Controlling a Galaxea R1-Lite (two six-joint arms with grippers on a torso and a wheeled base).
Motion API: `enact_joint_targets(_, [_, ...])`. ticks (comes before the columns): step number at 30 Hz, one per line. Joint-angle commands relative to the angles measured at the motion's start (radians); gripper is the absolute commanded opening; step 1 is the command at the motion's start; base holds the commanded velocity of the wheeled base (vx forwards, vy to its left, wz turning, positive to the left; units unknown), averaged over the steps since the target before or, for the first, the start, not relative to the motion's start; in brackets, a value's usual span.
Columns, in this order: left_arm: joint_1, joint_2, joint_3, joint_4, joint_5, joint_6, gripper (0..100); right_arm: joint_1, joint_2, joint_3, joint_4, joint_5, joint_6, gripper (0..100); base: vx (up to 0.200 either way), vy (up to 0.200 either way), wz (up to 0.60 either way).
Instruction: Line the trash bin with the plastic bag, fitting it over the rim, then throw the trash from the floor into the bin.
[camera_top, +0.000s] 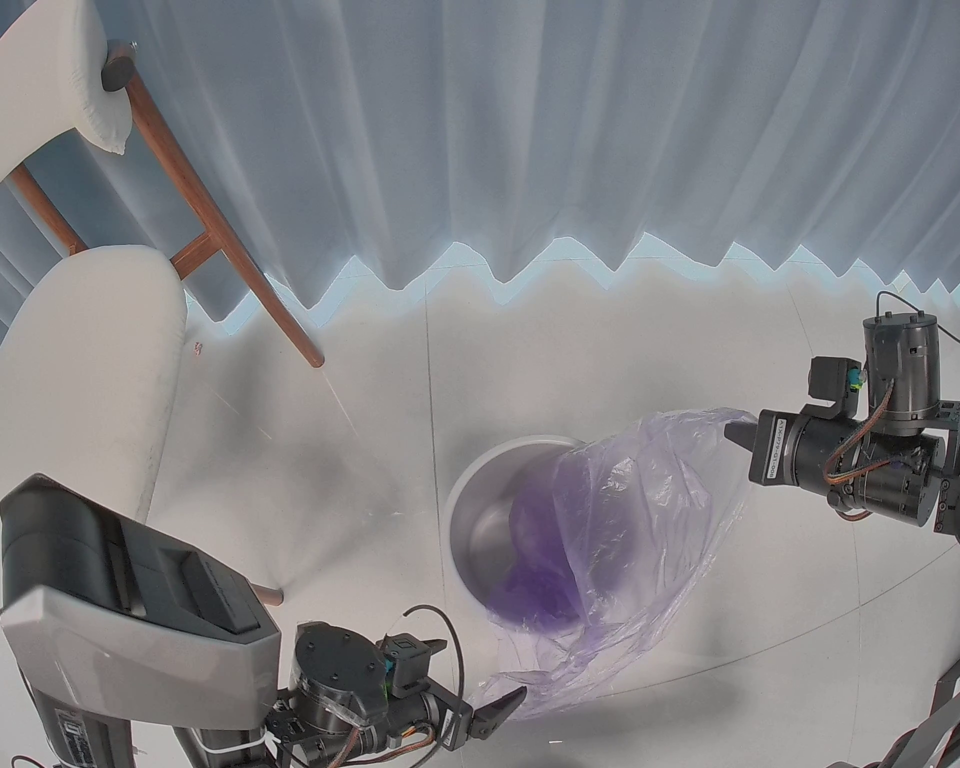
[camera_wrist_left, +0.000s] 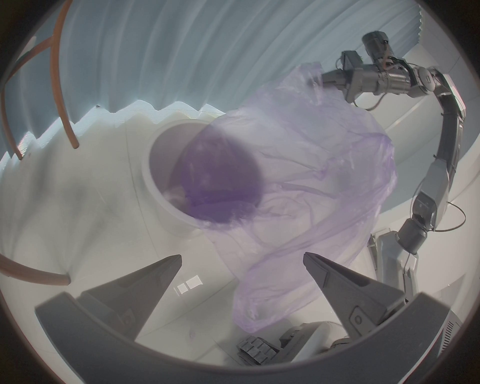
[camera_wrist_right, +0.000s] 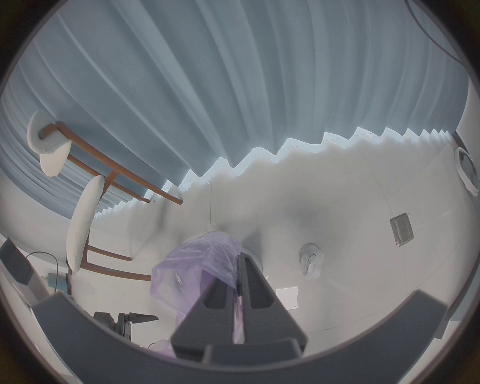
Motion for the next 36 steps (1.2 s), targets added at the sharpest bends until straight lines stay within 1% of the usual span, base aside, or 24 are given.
enact_joint_targets(1, [-0.081,0.029,-0.007,0.000,-0.005,0.001,100,0.000,0.003,-0.006,0.000,0.000,0.000,0,0.000,0.000,0.00])
enact_joint_targets(3, [-0.109,0.052,-0.018,-0.001,-0.009,0.001,100,0.000,0.003,-0.008,0.000,0.000,0.000,0,0.000,0.000,0.00])
enact_joint_targets(5, [-0.118,0.068,-0.047,0.000,-0.023,0.002,100,0.000,0.003,-0.004,0.000,0.000,0.000,0,0.000,0.000,0.00])
enact_joint_targets(7, [-0.118,0.085,-0.088,0.000,-0.026,0.004,100,0.000,0.002,-0.001,-0.001,0.000,0.000,0,0.000,0.000,0.00])
enact_joint_targets(9, [-0.118,0.087,-0.092,0.000,-0.026,0.004,100,0.000,0.002,-0.001,-0.001,0.000,0.000,0,0.000,0.000,0.00])
enact_joint_targets(11, [-0.109,0.131,-0.151,-0.001,-0.023,0.002,100,0.000,0.002,-0.003,-0.001,0.000,0.000,0,0.000,0.000,0.00])
enact_joint_targets(17, [-0.122,0.147,-0.171,-0.001,-0.026,-0.001,100,0.000,0.002,-0.004,-0.003,0.000,0.001,0,0.000,0.000,0.00])
enact_joint_targets(18, [-0.126,0.147,-0.170,-0.001,-0.026,-0.001,0,0.000,0.002,-0.004,-0.003,0.000,0.001,0,0.000,0.000,0.00])
enact_joint_targets(22, [-0.124,0.147,-0.177,-0.003,-0.019,-0.010,0,0.000,0.000,-0.004,-0.003,0.000,0.006,0,0.000,0.000,0.00])
enact_joint_targets(24, [-0.119,0.136,-0.171,-0.003,-0.014,-0.032,0,0.000,-0.001,-0.003,-0.004,0.000,0.009,0,0.000,0.000,0.00])
enact_joint_targets(26, [-0.116,0.107,-0.164,-0.003,-0.002,-0.073,0,0.000,-0.005,-0.003,-0.003,0.000,0.014,0,0.000,0.000,0.00])
enact_joint_targets(27, [-0.116,0.107,-0.164,-0.003,-0.002,-0.073,0,0.000,-0.005,-0.003,-0.003,0.000,0.014,0,0.000,0.000,0.00])
enact_joint_targets(29, [-0.115,-0.001,-0.159,-0.001,0.032,-0.191,0,-0.009,-0.008,-0.017,-0.001,0.000,0.021,0,0.000,0.000,0.00])
enact_joint_targets(31, [-0.112,-0.053,-0.170,0.000,0.055,-0.266,0,-0.018,-0.006,-0.032,0.007,0.001,0.020,0,0.000,0.000,0.00])
enact_joint_targets(32, [-0.109,-0.068,-0.173,0.000,0.057,-0.277,0,-0.020,-0.003,-0.037,0.007,0.003,0.020,0,0.000,0.000,0.00])
enact_joint_targets(34, [-0.070,-0.108,-0.185,0.006,0.049,-0.283,0,-0.026,0.008,-0.067,0.016,0.009,0.018,0,0.000,0.000,0.00])
enact_joint_targets(35, [-0.041,-0.125,-0.200,0.015,0.044,-0.283,0,-0.041,0.028,-0.097,0.025,0.018,0.018,0,0.000,0.000,0.00])
enact_joint_targets(36, [-0.040,-0.125,-0.202,0.017,0.044,-0.283,0,-0.044,0.031,-0.100,0.027,0.020,0.018,0,0.000,0.000,0.00])
